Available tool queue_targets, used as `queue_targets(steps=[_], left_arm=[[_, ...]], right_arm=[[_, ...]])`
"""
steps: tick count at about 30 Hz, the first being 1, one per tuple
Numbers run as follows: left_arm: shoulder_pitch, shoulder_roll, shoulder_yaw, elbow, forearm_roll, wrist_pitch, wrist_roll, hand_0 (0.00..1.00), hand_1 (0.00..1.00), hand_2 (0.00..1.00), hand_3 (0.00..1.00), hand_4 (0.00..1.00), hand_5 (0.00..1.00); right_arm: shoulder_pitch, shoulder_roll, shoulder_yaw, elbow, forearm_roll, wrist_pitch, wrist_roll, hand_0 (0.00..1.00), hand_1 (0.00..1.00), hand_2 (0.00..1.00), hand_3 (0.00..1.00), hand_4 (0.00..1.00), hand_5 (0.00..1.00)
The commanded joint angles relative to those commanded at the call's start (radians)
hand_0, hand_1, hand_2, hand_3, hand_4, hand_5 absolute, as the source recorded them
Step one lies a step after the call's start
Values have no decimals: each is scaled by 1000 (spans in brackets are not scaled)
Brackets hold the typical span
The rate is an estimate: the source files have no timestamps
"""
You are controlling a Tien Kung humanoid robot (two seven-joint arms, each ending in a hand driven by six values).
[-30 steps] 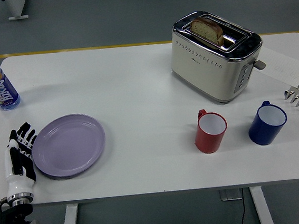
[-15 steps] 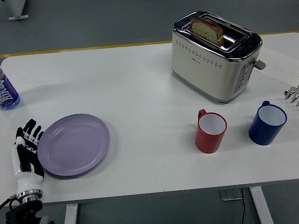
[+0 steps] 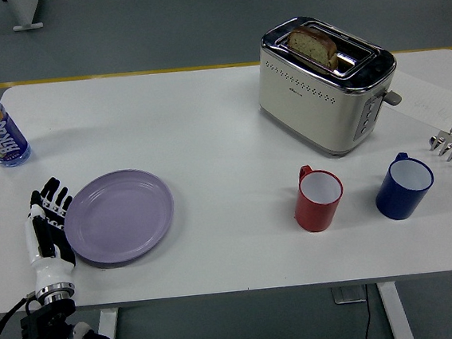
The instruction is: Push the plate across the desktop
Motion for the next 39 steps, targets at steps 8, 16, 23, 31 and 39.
queue_targets(steps=[8, 16, 23, 31, 39], left_arm=[[-7, 0, 37, -11, -17, 19, -5, 843, 863, 880, 755, 512, 998], [-11, 0, 75, -11, -36, 29, -5, 844, 863, 880, 750, 506, 998], [-19, 0, 84, -11, -41, 30, -5, 844, 862, 880, 749, 503, 998], [-30, 0, 110, -13, -47, 33, -5, 843, 862, 879, 744, 503, 998], [-41, 0, 159, -13, -60, 28, -5, 842, 862, 879, 743, 502, 998]], right_arm=[[0, 0, 2, 0, -4, 2, 0, 656, 642, 738, 788, 522, 586], [0, -1, 3, -1, -7, 4, 2, 656, 642, 738, 788, 522, 586], [1, 1, 3, 0, -5, 2, 0, 656, 641, 737, 788, 521, 584], [2, 2, 5, 2, -8, 2, -4, 656, 640, 735, 788, 523, 587], [1, 1, 4, 2, -11, 3, -4, 656, 640, 735, 788, 524, 586]])
